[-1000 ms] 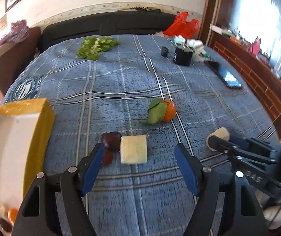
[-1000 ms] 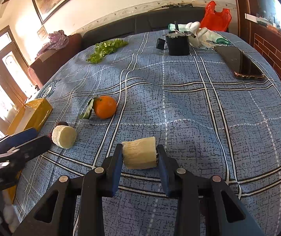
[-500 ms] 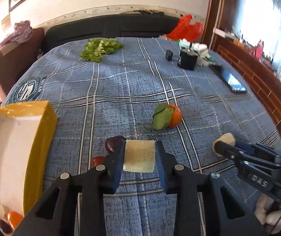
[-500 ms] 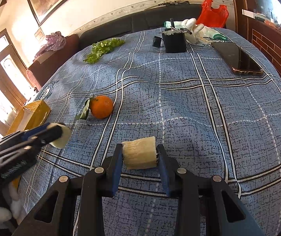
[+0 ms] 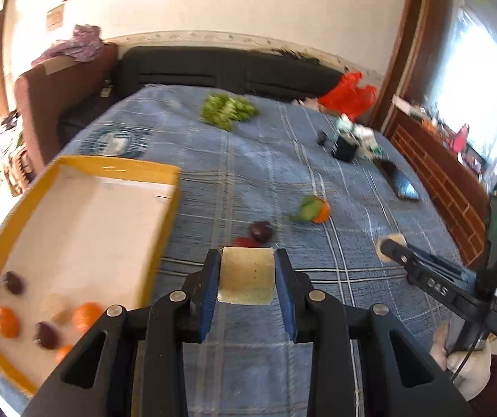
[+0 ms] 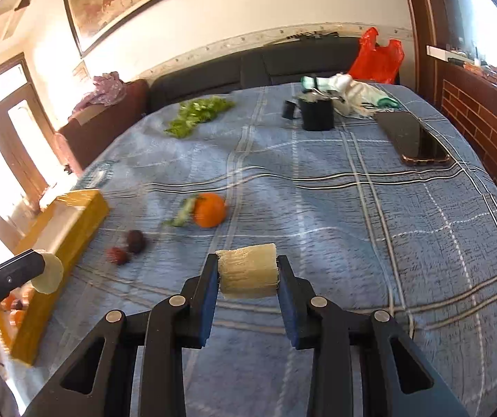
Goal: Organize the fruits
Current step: 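Carry the block and slice over the yellow tray and open both tools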
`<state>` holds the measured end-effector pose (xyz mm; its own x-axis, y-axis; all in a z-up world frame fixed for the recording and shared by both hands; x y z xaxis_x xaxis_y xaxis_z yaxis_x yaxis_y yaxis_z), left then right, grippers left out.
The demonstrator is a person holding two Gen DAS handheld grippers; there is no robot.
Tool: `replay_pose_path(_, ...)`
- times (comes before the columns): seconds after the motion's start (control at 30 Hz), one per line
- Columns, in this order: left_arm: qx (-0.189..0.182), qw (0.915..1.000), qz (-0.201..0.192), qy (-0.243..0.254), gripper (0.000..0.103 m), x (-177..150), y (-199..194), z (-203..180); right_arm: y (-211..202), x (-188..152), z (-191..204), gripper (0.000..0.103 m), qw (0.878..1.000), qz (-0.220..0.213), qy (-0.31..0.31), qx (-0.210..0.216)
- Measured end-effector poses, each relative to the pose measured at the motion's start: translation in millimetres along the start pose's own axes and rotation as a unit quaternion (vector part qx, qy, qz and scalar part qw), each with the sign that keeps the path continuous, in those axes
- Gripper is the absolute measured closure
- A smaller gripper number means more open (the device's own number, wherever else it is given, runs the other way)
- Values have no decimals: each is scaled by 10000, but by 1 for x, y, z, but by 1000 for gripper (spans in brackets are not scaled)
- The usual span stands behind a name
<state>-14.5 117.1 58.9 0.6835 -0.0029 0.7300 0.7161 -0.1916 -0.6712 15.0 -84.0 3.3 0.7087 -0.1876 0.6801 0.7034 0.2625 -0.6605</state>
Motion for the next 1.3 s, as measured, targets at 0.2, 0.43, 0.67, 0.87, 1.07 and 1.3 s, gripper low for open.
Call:
replay_pose_path(0.2, 190, 9965, -627, -521, 73, 22, -69, 67, -42, 14, 63, 68, 9981, -197, -313, 500)
replay_pose_path(0.43, 673, 9913, -810, -789, 73, 41, -95, 146, -47, 31, 182, 67, 9853, -36, -831, 1493)
replay_pose_path(0.67, 892, 9903, -164, -1050, 73, 20, -34, 211, 17, -7, 275, 67, 9703, 722, -1520, 1737)
replay_pose_path(0.87, 725, 9866, 202, -1444, 73, 1, 6, 240, 82, -46, 311, 67, 9597, 1393, -2017, 1372)
replay_pose_path(1.07, 642, 9848, 436, -1556, 73, -12, 25, 253, 106, -62, 322, 67, 9534, 1616, -2211, 1265)
replay_pose_path(1.3, 650, 9831, 431, -1658, 73, -17, 26, 256, 119, -71, 325, 67, 9509, 1758, -2235, 1223)
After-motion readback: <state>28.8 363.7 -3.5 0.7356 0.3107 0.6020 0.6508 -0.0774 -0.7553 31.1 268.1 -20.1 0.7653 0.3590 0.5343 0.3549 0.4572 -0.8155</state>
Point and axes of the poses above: each gripper's, at about its wrist camera, not at the fingertips, and y roughly the way its jaws point, z to its left, x to its top, the point moved 7 cm from there along y, roughly the way its jaws point, and after that the axes turned 3 degrees about y, right-handed, at the moved point
